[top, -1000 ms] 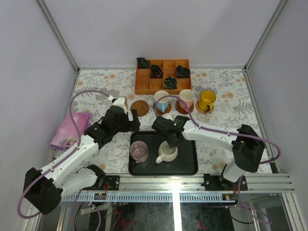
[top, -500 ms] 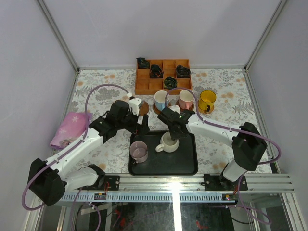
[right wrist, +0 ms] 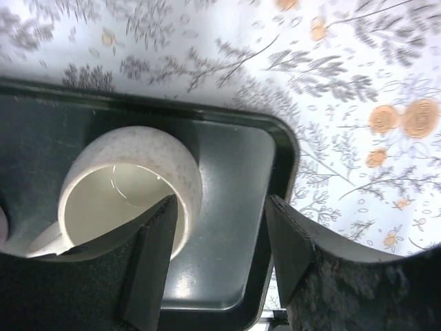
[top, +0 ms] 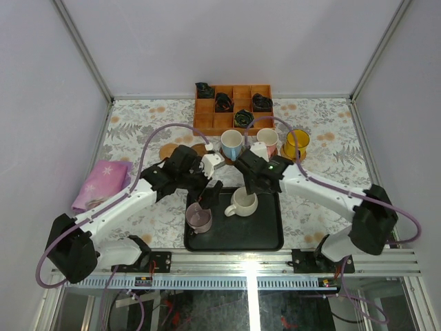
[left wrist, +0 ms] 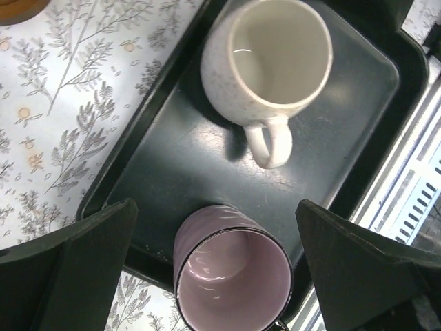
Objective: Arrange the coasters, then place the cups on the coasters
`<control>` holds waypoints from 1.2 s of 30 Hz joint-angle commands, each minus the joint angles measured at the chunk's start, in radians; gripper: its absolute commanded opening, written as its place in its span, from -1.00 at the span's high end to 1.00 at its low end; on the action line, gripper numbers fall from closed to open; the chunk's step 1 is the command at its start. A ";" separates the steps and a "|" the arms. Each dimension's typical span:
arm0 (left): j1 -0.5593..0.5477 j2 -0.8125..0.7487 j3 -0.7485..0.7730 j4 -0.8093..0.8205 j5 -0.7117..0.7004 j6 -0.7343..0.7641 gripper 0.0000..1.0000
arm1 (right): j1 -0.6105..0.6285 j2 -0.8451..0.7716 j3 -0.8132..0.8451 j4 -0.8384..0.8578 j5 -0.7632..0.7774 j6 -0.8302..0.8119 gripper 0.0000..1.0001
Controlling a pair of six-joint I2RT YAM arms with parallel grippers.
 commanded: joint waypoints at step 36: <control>-0.250 0.307 0.053 0.259 -0.148 -0.063 -0.57 | -0.021 -0.471 -0.091 -0.064 0.423 0.182 -0.21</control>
